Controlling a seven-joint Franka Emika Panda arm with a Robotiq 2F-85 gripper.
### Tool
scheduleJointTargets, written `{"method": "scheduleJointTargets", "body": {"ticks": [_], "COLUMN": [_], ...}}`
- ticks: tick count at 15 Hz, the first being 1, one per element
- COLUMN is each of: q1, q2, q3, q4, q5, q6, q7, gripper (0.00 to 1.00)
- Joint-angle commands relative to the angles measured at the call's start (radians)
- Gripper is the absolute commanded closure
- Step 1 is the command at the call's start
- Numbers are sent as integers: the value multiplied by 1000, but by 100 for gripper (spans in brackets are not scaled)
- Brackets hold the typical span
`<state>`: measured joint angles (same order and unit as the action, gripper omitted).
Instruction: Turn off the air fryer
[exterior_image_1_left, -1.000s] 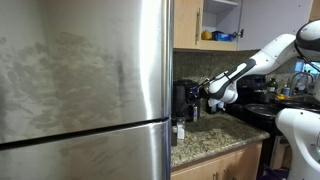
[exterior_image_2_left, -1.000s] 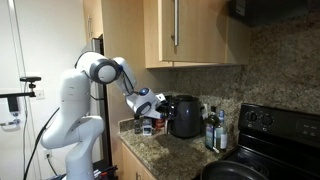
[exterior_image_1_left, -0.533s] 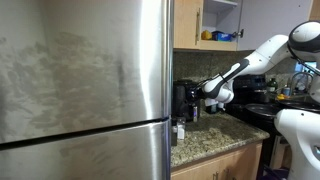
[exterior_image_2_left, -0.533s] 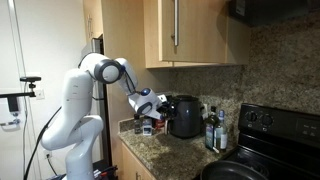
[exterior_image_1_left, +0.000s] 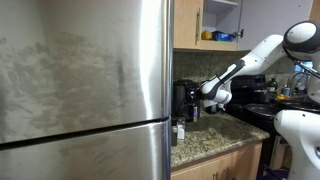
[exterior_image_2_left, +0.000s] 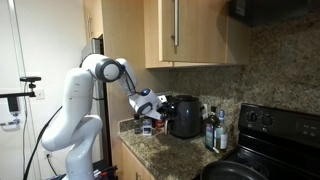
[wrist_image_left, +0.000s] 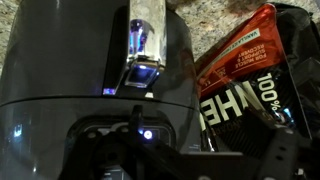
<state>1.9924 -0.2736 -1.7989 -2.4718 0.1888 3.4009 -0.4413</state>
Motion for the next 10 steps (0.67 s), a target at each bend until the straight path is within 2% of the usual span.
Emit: {"method": "scheduleJointTargets", "body": {"ticks": [1, 10], "q1": [57, 159], "q2": [10, -9], "q3": [-52, -148], "q4": [21, 37], "q5": [8, -18], "q6": [-13, 52], "q7": [-10, -41], "gripper": [0, 0]}}
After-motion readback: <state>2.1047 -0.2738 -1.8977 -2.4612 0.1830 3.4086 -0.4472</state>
